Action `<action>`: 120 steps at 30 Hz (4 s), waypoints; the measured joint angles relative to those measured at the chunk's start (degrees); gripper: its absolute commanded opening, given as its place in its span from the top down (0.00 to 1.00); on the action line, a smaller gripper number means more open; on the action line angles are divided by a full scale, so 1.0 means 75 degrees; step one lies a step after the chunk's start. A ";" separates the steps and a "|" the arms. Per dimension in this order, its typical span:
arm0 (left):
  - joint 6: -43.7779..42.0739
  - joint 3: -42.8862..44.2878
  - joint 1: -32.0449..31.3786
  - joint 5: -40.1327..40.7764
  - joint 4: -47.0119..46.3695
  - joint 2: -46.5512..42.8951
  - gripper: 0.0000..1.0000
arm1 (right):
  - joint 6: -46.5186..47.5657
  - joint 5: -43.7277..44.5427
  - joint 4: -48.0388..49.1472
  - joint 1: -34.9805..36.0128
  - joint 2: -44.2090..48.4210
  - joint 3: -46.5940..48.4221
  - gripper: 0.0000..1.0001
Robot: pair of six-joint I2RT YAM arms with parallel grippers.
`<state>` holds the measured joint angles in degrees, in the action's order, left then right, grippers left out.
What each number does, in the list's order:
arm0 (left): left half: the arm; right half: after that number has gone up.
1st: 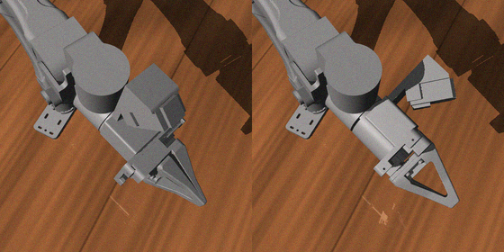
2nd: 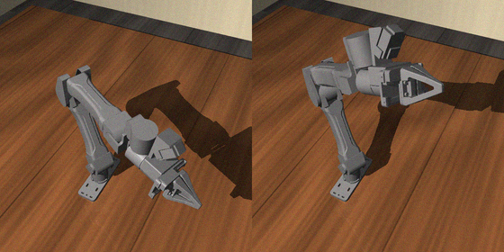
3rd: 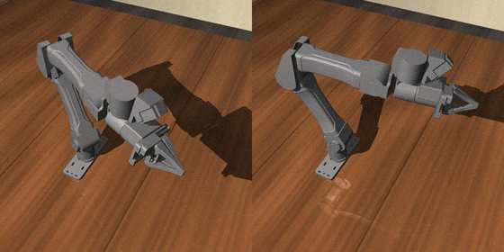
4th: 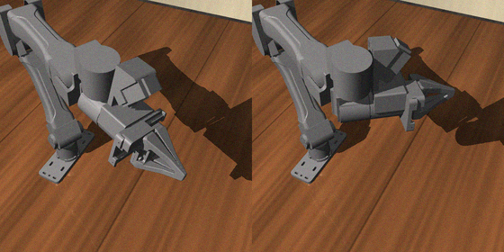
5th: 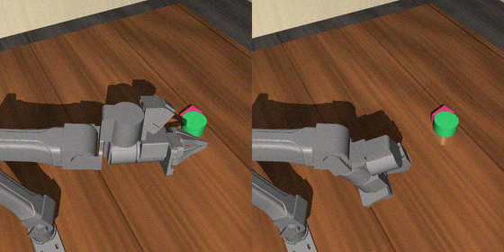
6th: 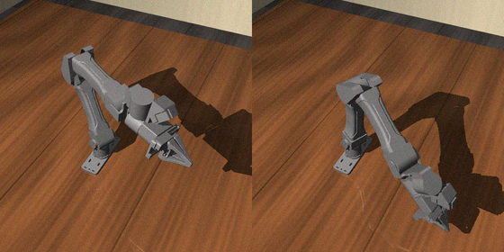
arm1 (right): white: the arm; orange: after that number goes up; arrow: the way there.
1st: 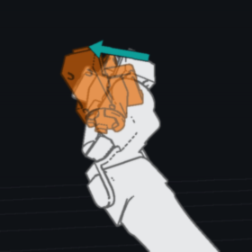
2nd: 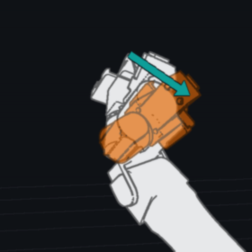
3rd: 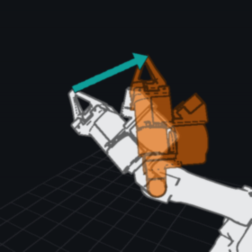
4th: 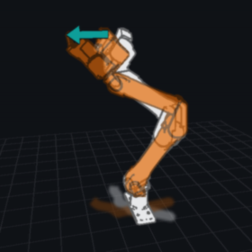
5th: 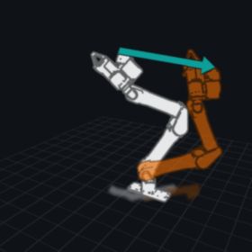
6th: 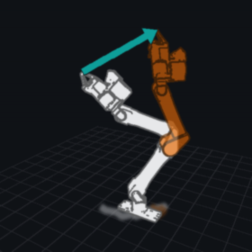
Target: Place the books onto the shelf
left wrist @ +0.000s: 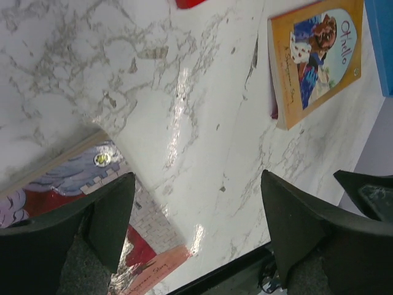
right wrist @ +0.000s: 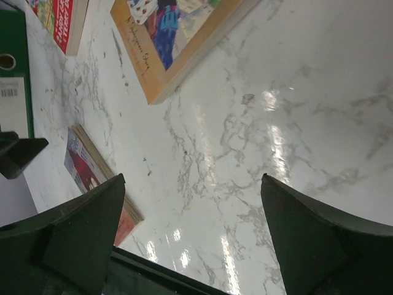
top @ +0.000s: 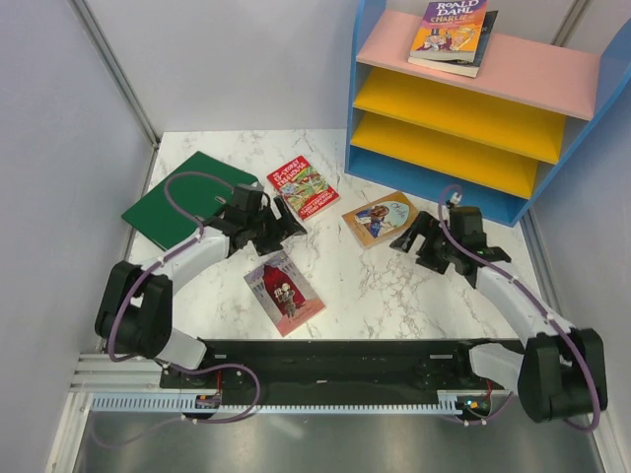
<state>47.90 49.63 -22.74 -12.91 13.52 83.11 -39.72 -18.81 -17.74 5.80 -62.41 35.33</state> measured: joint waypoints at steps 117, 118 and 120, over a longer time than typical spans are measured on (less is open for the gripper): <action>0.0224 0.3783 0.1221 -0.0752 -0.0522 0.4666 0.18 | -0.0778 0.1320 0.4762 0.2850 -0.8169 0.5995 0.94; 0.0216 0.3625 0.1215 -0.0755 -0.0527 0.4546 0.18 | -0.0769 0.1294 0.4744 0.2906 -0.7976 0.5843 0.95; 0.0187 0.3279 0.1195 -0.0755 -0.0510 0.4290 0.18 | -0.0737 0.1169 0.4657 0.3060 -0.7493 0.5423 0.95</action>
<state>49.30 74.22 -13.78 -18.57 9.69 115.28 -45.25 -10.04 17.19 28.75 -118.61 76.01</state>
